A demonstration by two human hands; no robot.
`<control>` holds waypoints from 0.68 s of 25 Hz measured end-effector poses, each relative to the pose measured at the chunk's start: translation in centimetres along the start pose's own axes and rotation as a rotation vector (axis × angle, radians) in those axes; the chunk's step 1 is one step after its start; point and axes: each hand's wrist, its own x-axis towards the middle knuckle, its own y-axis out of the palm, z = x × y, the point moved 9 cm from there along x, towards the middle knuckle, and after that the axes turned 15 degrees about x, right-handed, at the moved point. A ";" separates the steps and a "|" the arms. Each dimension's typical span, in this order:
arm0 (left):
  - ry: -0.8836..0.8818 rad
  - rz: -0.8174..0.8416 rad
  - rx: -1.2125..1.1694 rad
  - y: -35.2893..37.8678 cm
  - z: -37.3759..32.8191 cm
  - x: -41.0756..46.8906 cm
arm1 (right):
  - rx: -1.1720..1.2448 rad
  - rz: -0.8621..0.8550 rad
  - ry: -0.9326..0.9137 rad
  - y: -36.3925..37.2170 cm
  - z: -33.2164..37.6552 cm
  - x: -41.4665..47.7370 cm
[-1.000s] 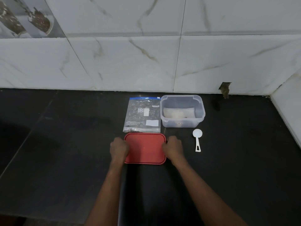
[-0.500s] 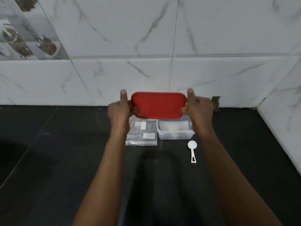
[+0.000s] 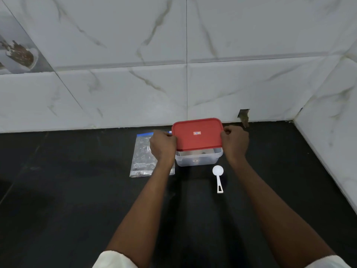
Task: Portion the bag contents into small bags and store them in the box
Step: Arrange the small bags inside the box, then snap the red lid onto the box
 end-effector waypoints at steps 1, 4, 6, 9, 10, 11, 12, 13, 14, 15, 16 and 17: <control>-0.001 -0.017 0.044 0.5 0.2 0.0 | -0.040 0.002 -0.007 0.4 -0.8 -0.2; 0.025 -0.054 0.135 1.2 0.2 -0.3 | -0.098 0.025 -0.030 1.6 -2.7 -0.7; 0.037 -0.071 0.144 1.4 0.3 -0.3 | -0.093 0.025 -0.022 1.9 -3.6 -1.1; 0.029 -0.062 0.135 1.9 1.2 0.1 | -0.065 0.023 -0.022 2.0 -4.0 -1.1; 0.020 -0.055 0.116 2.0 1.6 0.1 | -0.070 0.031 -0.024 2.0 -3.9 -1.2; 0.012 -0.044 0.093 2.1 2.0 0.0 | -0.077 0.039 -0.030 2.1 -3.8 -1.2; 0.006 -0.038 0.070 2.1 2.1 -0.1 | -0.082 0.045 -0.036 2.2 -3.8 -1.1; 0.004 -0.034 0.053 2.1 2.1 -0.1 | -0.085 0.051 -0.040 2.2 -3.7 -1.0; 0.004 -0.030 0.040 2.1 2.1 0.0 | -0.093 0.058 -0.043 2.3 -3.6 -0.9; 0.008 -0.023 0.032 2.1 2.0 0.2 | -0.103 0.066 -0.049 2.3 -3.6 -0.7; 0.009 -0.014 0.024 2.2 1.9 0.3 | -0.114 0.075 -0.054 2.4 -3.5 -0.6; 0.006 -0.008 0.020 2.2 1.9 0.4 | -0.126 0.090 -0.059 2.5 -3.4 -0.6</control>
